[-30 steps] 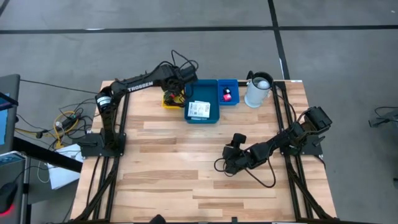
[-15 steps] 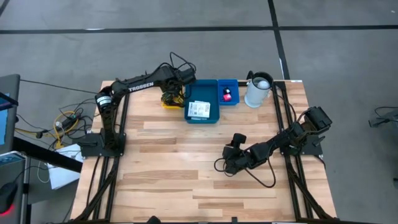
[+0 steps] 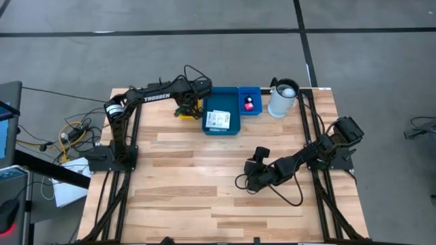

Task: Pick and place items into bin
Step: Put the green charger cable into the yellow bin, then return to Home Position

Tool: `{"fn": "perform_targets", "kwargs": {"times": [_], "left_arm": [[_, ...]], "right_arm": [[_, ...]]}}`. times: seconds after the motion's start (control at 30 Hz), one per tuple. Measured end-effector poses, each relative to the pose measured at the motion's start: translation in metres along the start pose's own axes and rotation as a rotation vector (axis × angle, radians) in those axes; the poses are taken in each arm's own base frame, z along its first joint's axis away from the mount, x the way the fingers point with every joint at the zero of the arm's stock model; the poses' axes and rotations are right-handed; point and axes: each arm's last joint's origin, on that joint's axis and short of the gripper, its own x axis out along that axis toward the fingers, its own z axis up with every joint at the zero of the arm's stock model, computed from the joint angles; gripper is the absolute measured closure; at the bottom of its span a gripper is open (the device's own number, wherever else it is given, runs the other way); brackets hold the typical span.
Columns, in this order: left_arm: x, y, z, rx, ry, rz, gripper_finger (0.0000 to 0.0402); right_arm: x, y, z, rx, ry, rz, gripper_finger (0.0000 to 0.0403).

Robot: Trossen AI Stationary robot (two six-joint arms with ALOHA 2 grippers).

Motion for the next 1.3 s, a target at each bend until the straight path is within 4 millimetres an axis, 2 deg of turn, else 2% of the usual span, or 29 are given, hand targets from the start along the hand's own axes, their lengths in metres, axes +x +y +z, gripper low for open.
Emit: {"fn": "perform_targets", "kwargs": {"times": [0.27,0.67,0.8,0.9,1.07,1.2,1.3], "left_arm": [[0.001,-0.002,0.003,-0.014,-0.034,-0.015,0.0352],[0.001,-0.002,0.005,0.017,-0.053,-0.003,0.0343],[-0.011,0.003,-0.001,0.064,0.012,0.046,0.0343],[-0.033,0.005,-0.006,0.097,-0.001,0.124,0.0343],[-0.1,0.006,-0.023,0.084,-0.263,0.224,0.0343],[-0.155,0.009,-0.052,0.031,-0.505,0.226,0.0342],[-0.19,0.012,-0.081,-0.034,-0.637,0.132,0.0342]], "right_arm": [[0.0,0.0,0.0,0.0,0.0,0.0,0.0168],[0.0,0.0,0.0,-0.001,0.0,-0.001,0.0168],[0.0,0.0,0.0,-0.005,0.0,-0.001,0.0168],[0.0,0.0,0.0,-0.032,-0.001,-0.001,0.0168],[0.0,0.0,0.0,-0.038,0.003,-0.002,0.0168],[0.001,-0.002,0.0,-0.176,0.009,-0.006,0.0168],[0.002,-0.003,0.001,-0.183,0.009,-0.006,0.0168]]}}
